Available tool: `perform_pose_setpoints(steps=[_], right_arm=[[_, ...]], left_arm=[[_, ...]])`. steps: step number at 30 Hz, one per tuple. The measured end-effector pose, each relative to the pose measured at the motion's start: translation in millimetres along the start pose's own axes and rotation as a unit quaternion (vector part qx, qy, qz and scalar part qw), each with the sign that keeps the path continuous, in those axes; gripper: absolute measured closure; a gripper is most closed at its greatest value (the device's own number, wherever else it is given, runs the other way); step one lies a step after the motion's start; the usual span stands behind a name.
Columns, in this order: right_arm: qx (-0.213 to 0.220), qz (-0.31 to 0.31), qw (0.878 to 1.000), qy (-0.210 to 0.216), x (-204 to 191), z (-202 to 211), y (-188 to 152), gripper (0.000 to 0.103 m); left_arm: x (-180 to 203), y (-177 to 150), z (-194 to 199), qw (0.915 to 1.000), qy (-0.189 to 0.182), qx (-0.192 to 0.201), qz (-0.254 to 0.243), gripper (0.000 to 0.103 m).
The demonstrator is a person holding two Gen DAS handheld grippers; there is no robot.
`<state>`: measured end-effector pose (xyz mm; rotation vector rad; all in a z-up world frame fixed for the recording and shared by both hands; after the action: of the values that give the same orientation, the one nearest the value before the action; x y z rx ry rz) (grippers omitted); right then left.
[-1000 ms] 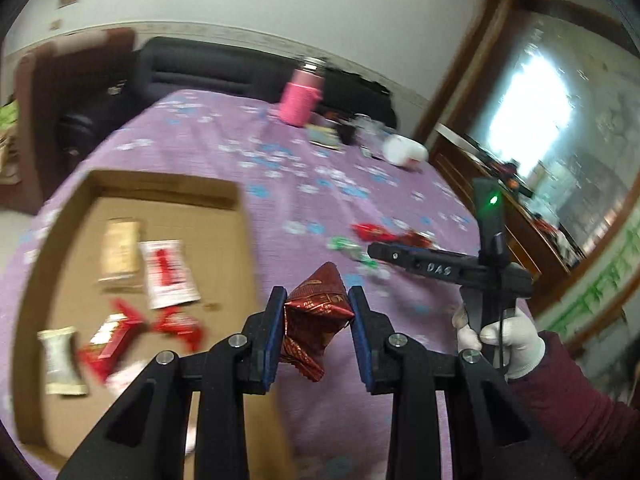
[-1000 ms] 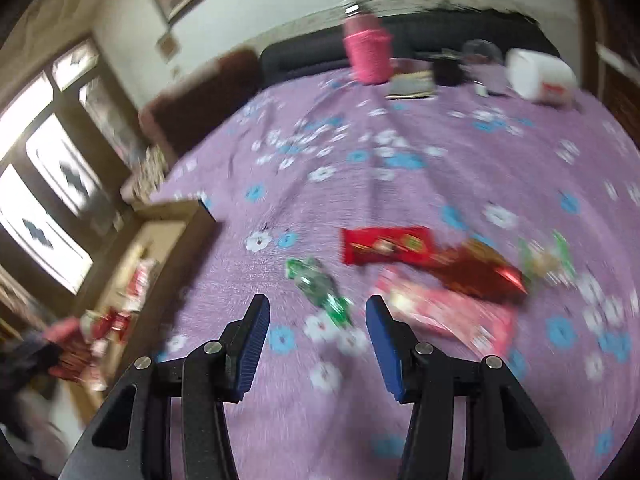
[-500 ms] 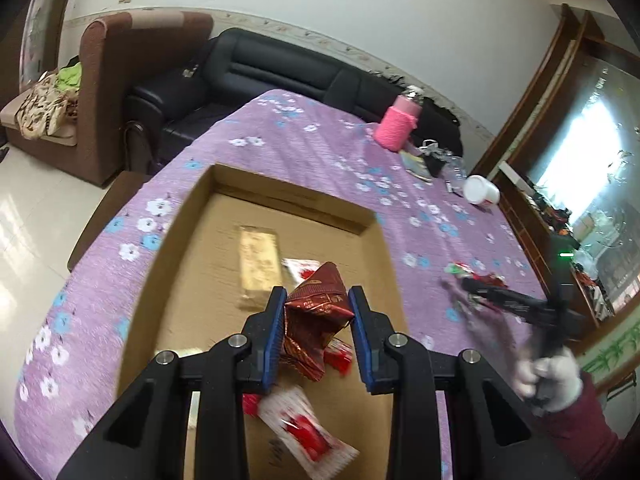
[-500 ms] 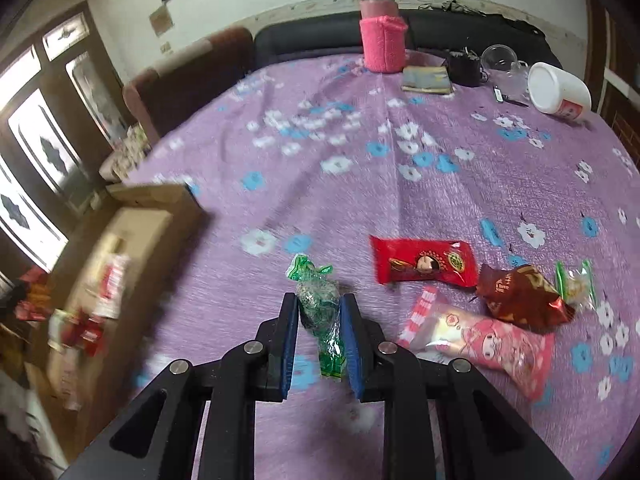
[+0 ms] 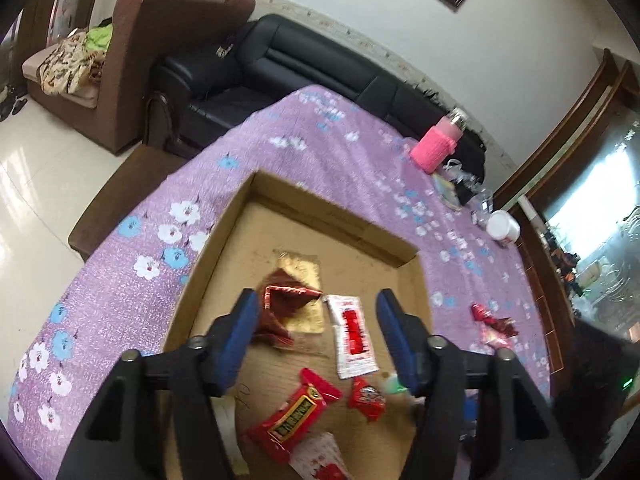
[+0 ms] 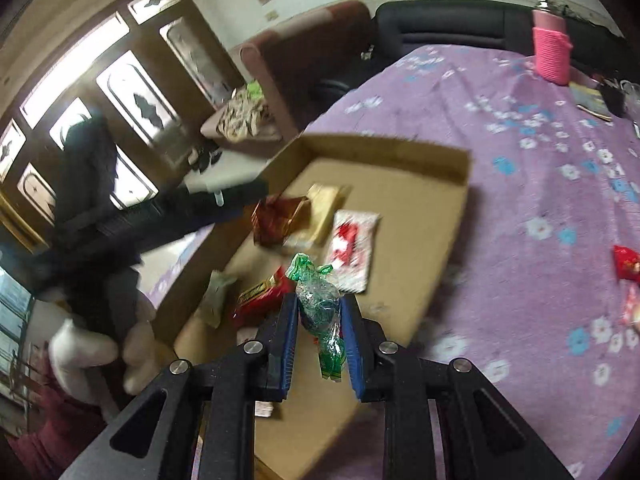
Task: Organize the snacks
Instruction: 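Open both grippers over the box and move back toward the remaining snacks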
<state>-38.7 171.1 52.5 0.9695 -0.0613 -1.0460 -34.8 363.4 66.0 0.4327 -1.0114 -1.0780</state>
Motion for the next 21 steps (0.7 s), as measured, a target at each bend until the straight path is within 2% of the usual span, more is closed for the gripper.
perform_pose_setpoints(steps=[2, 4, 6, 9, 11, 13, 15, 17, 19, 21], right_arm=[[-0.004, 0.000, 1.000, 0.007, -2, 0, -2, 0.075], [0.007, 0.000, 1.000, 0.006, -3, 7, -3, 0.066], [0.023, -0.006, 1.000, 0.007, 2, 22, -5, 0.060], [0.058, -0.026, 0.998, -0.001, 23, 57, -12, 0.060], [0.081, -0.039, 0.996, -0.029, 48, 82, -15, 0.060], [0.100, -0.052, 0.990, -0.084, 83, 111, -15, 0.060], [0.119, -0.077, 0.981, -0.135, 121, 132, -11, 0.056], [0.139, -0.104, 0.967, -0.186, 163, 154, -11, 0.047], [0.144, -0.129, 0.958, -0.212, 198, 166, -13, 0.046], [0.143, -0.152, 0.956, -0.206, 226, 168, -15, 0.046]], left_arm=[[3, 2, 13, 0.9999, -0.008, 0.012, 0.007, 0.033], [4, 5, 28, 0.9992, -0.014, 0.026, 0.026, 0.018], [7, 5, 45, 0.9978, -0.020, 0.043, 0.046, 0.010], [25, 2, 62, 0.9960, -0.049, 0.058, 0.047, 0.009], [42, -2, 64, 0.9960, -0.065, 0.052, 0.034, 0.009], [65, -8, 58, 0.9961, -0.080, 0.034, 0.012, 0.009], [92, -16, 46, 0.9953, -0.095, 0.015, -0.015, 0.009], [116, -26, 33, 0.9939, -0.103, -0.004, -0.041, 0.009], [136, -32, 21, 0.9920, -0.110, -0.022, -0.058, 0.009], [156, -36, 6, 0.9892, -0.119, -0.043, -0.074, 0.009]])
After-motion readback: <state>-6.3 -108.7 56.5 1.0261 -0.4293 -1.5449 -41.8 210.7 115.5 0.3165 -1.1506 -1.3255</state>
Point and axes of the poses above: each gripper's, at about its wrist camera, not at the fingertips, and z roughly against the way its jaws point, x to its right, y to its top, the point moved 1 cm from there along -z, roughly the way its jaws point, and after that the axes turned 13 degrees about x, right-handed, at the moved point
